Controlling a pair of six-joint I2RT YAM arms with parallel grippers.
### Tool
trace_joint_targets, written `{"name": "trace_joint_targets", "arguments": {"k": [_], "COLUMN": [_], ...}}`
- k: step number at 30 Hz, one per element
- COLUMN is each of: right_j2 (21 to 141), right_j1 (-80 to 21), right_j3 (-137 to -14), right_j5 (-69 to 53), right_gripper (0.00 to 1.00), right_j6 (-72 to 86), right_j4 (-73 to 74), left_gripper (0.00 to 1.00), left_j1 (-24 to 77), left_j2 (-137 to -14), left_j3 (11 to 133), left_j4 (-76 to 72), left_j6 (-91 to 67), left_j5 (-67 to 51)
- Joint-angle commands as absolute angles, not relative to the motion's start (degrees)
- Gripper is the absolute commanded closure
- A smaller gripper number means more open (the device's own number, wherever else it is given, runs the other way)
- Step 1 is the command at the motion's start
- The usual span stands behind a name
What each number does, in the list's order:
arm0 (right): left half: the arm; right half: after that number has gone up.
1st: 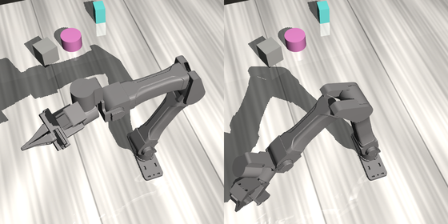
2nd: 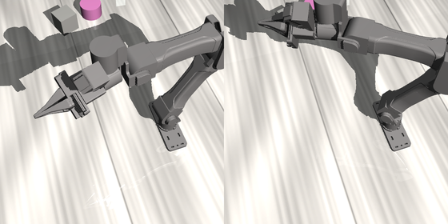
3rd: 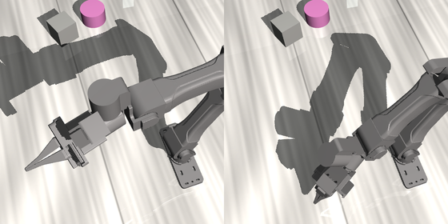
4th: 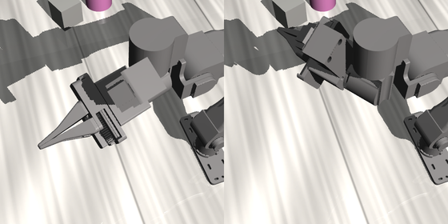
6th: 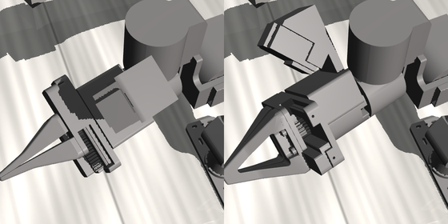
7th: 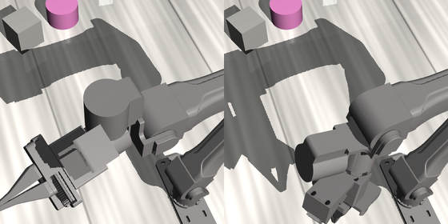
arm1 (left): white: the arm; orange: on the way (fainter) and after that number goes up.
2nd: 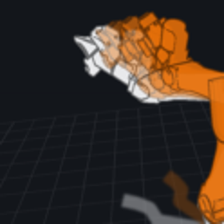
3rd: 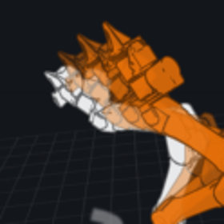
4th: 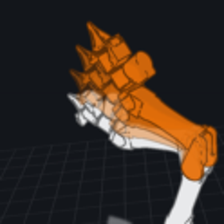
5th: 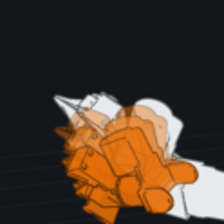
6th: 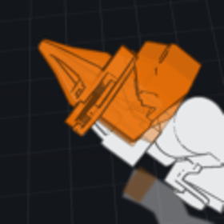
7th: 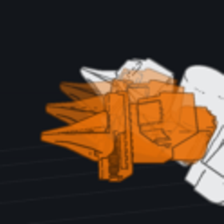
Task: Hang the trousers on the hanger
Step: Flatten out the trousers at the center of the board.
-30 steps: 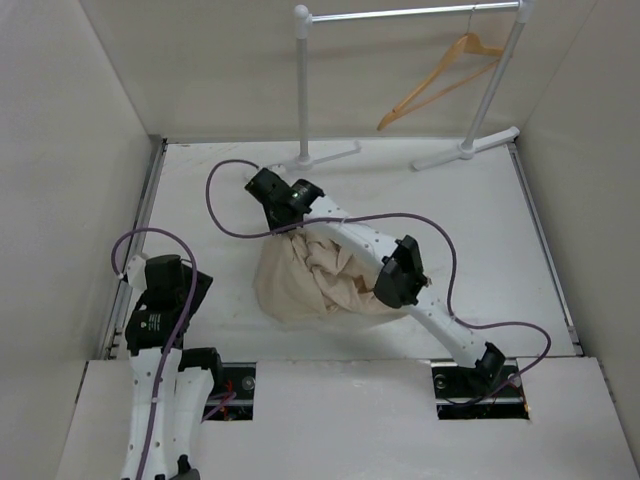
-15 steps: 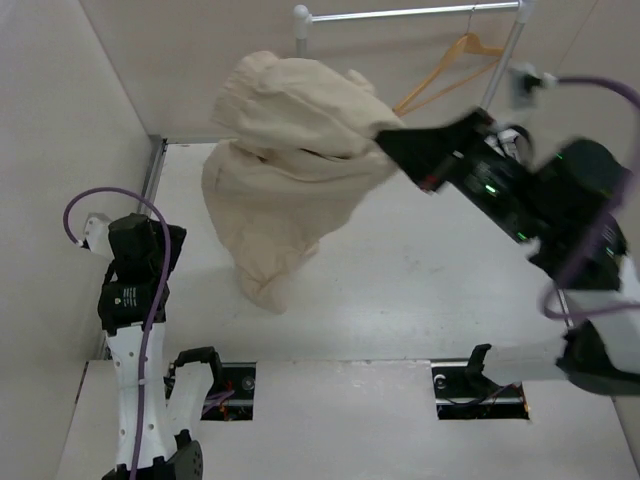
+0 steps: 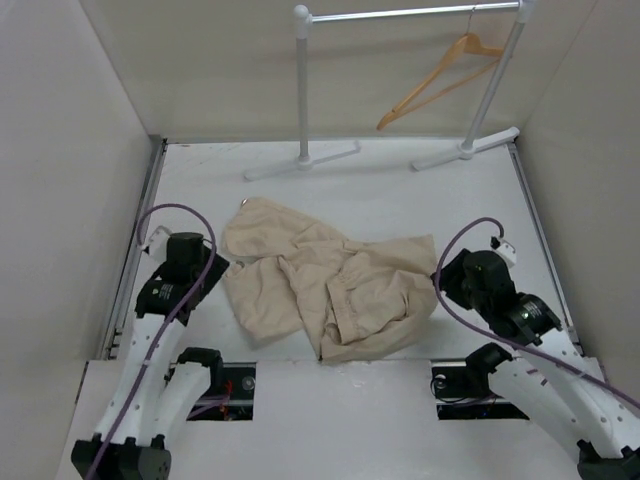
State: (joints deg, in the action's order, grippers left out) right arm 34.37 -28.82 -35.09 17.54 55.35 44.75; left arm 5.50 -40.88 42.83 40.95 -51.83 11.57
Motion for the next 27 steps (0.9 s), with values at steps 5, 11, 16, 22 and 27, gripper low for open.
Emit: {"name": "trace_joint_targets", "arguments": {"k": [5, 11, 16, 22, 27], "right_j2": [44.8, 65.69, 78.91, 94.81, 100.8], "right_j1": [-36.14, -60.21, -66.75, -63.32, -64.82], "right_j3": [-47.19, -56.58, -59.67, -66.61, -69.25], "right_j5": [18.72, 14.42, 14.41, 20.55, 27.05], "right_gripper": [0.83, 0.44, 0.25, 0.25, 0.38], "right_j6": [48.09, 41.05, 40.34, 37.63, 36.3], "right_j4": [40.96, 39.47, 31.83, 30.23, 33.13], "left_gripper": [0.47, 0.46, 0.46, 0.42, 0.43], "left_j1": [20.51, 22.54, 19.74, 17.36, 18.67], "left_j2": [-54.21, -65.29, -65.31, -62.76, -61.7], "left_j3": [42.09, 46.58, 42.99, 37.1, 33.32], "left_j4": [31.21, 26.81, 26.19, 25.22, 26.19], "left_j6": [-48.7, -46.49, -47.37, -48.51, -49.74], "left_j5": [21.35, 21.45, 19.08, 15.12, 13.89]}}
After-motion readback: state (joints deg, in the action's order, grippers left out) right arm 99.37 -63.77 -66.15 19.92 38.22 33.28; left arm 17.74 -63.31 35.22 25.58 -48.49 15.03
